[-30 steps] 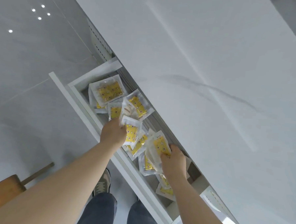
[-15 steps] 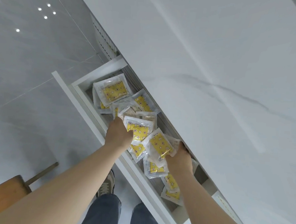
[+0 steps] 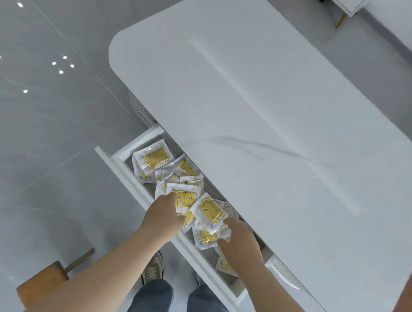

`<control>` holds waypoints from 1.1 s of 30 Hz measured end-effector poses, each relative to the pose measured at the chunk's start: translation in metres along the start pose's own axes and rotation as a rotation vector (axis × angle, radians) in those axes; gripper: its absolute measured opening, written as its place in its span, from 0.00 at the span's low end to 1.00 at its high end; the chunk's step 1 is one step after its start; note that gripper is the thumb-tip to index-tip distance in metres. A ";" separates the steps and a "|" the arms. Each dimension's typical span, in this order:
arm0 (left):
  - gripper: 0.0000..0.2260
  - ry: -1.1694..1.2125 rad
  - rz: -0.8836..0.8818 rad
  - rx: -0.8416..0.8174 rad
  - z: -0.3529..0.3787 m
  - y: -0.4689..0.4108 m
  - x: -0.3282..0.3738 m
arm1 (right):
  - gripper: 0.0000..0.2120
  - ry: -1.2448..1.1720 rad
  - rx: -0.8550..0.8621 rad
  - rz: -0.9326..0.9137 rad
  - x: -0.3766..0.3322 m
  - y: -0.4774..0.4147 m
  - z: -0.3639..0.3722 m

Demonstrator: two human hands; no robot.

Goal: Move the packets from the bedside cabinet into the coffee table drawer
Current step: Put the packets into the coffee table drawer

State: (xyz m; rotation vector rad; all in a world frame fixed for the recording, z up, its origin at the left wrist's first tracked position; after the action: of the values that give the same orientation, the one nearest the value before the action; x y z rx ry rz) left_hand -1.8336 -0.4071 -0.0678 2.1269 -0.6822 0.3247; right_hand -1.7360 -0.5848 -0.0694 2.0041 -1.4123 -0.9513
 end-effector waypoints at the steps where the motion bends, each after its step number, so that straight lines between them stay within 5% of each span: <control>1: 0.19 -0.012 0.021 -0.013 -0.008 0.014 0.010 | 0.23 0.028 0.011 -0.028 -0.006 0.014 -0.011; 17: 0.17 -0.184 0.577 -0.027 -0.111 0.249 0.220 | 0.16 -0.231 0.320 -0.076 0.021 0.293 -0.214; 33: 0.17 -0.314 1.086 -0.055 0.046 0.506 0.465 | 0.20 -0.220 0.764 0.067 0.296 0.556 -0.325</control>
State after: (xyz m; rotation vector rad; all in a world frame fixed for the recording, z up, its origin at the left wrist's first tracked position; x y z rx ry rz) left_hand -1.7458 -0.8531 0.4491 1.5761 -1.9771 0.5274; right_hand -1.7468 -1.0457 0.4693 2.3905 -2.1946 -0.6640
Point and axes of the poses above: each hand's wrist, its own y-axis away from the middle knuckle, its own z-axis out of the palm, x = y × z, the point moved 10 cm from there along -y, towards the middle knuckle, and after that the axes turned 3 degrees about z, right-handed, at the moved point
